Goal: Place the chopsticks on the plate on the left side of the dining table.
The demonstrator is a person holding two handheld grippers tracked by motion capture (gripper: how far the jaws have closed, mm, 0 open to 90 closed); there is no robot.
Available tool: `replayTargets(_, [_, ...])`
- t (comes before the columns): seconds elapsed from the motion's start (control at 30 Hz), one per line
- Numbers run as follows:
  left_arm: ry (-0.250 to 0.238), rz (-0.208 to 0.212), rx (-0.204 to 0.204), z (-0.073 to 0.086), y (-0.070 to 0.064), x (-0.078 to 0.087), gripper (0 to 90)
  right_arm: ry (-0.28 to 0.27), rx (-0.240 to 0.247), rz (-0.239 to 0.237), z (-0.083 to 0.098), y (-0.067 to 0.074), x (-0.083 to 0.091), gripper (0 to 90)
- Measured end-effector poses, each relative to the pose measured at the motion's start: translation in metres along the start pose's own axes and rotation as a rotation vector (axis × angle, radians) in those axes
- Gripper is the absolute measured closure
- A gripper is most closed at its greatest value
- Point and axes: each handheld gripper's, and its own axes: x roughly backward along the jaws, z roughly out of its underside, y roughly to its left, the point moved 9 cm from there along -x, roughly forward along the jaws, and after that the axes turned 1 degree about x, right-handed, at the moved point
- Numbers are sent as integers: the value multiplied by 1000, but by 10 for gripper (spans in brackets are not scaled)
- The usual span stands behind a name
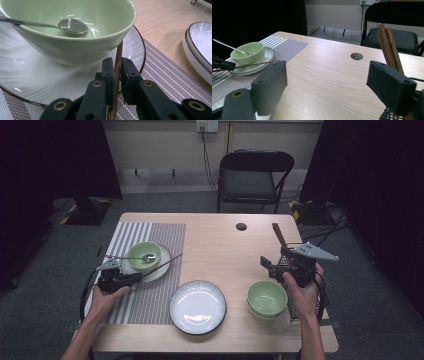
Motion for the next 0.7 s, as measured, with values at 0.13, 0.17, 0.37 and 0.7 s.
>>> replayTargets(0.13, [1, 0, 2, 1, 1, 1, 818, 1, -2, 0, 0, -1, 0, 159])
replayTargets(0.17, [2, 0, 1, 1, 1, 1, 818, 0, -1, -1, 0, -1, 0, 159])
replayTargets(0.37, [7, 1, -3, 2, 2, 3, 814, 6, -4, 8, 2, -4, 0, 159])
replayTargets(0.7, [-24, -16, 8, -2, 3, 10, 664, 23, 4, 17, 2, -7, -2, 170])
